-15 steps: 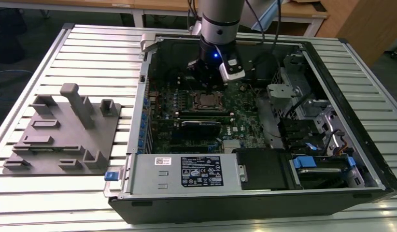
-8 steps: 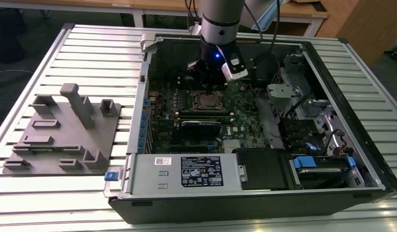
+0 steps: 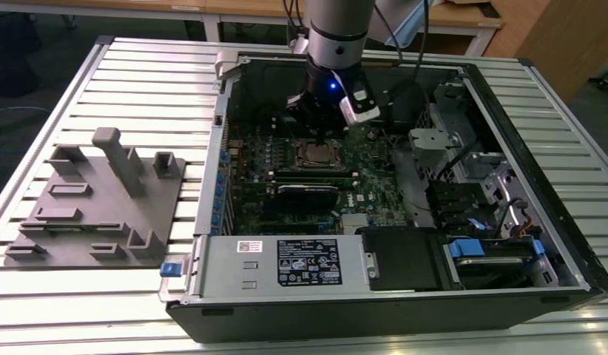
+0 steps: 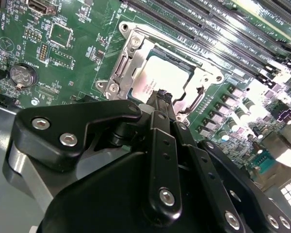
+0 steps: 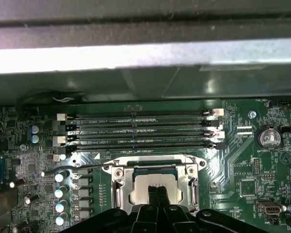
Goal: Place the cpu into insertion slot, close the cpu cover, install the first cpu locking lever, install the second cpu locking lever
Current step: 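Close the cpu cover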
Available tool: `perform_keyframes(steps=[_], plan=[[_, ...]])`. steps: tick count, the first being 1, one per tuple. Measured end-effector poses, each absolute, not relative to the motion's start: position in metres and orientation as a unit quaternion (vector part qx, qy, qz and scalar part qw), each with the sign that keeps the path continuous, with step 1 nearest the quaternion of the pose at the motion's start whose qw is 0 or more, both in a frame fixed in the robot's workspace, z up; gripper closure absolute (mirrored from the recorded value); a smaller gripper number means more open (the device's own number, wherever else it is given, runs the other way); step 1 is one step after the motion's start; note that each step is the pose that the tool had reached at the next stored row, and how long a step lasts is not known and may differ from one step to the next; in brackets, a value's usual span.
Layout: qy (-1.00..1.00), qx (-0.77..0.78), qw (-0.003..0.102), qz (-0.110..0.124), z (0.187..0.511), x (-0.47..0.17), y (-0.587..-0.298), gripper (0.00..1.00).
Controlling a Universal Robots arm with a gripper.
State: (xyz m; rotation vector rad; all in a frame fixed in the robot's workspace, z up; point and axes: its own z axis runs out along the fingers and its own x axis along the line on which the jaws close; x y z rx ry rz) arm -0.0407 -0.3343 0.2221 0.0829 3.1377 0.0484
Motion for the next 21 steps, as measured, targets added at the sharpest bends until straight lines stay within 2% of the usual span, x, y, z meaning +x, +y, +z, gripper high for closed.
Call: perform_keyframes(steps=[19,21], plan=[[0.999,0.028,0.001,0.015,0.220,-0.041,-0.337,0.89],[0.999,0.028,0.001,0.015,0.210,-0.041,-0.337,0.89]])
